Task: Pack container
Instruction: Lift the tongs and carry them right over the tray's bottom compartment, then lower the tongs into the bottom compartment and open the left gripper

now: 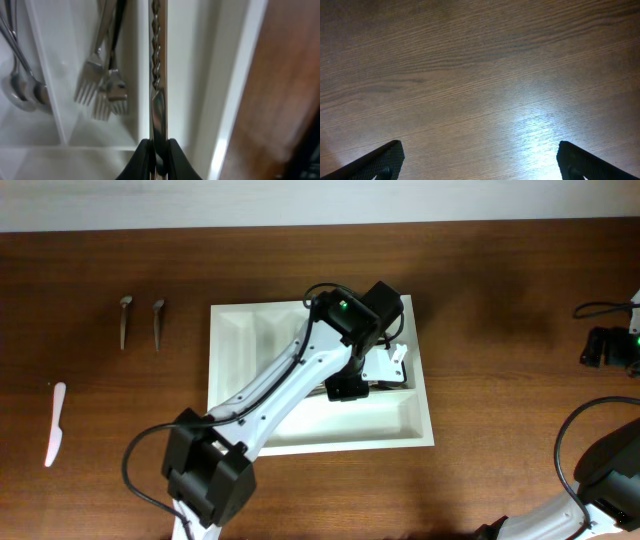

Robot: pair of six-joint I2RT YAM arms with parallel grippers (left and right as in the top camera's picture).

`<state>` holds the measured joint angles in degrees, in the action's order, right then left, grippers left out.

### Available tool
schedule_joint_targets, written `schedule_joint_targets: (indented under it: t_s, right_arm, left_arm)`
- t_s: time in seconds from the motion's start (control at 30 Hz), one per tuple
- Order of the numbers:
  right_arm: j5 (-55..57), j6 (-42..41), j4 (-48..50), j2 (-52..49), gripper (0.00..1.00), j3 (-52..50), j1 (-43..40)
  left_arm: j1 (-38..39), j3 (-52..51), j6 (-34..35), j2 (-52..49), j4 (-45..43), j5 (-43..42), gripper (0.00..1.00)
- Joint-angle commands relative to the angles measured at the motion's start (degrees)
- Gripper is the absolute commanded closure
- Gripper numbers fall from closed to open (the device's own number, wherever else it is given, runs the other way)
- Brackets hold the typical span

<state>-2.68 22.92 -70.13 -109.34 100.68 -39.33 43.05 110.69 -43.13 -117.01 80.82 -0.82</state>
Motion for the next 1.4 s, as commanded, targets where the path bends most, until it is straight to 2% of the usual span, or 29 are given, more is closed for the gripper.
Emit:
schedule_joint_targets:
  t_s: [0.0, 0.5, 0.87, 1.1, 1.37]
  right_arm:
    - [-0.3, 0.0, 0.2, 0.1, 0.01, -0.2, -0.1]
    - [-0.3, 0.0, 0.2, 0.1, 0.01, -0.2, -0.1]
    - [-0.3, 0.0, 0.2, 0.1, 0.01, -0.2, -0.1]
    - [-0.3, 0.0, 0.2, 0.1, 0.01, -0.2, -0.1]
    - [-0.3, 0.0, 0.2, 0.1, 0.01, -0.2, -0.1]
  left_arm:
    - [-0.1, 0.7, -4.4, -1.3, -0.9, 1.7, 0.91]
    - [2.0, -1.4, -4.8, -4.3, 2.0, -7.4, 0.91]
    - [5.7, -3.1, -4.8, -5.7, -0.3, -7.4, 0.88]
    - [6.0, -9.7, -4.5, -5.7, -2.6, -7.3, 0.88]
    - [5.9, -13.2, -4.5, -5.7, -4.4, -6.5, 0.82]
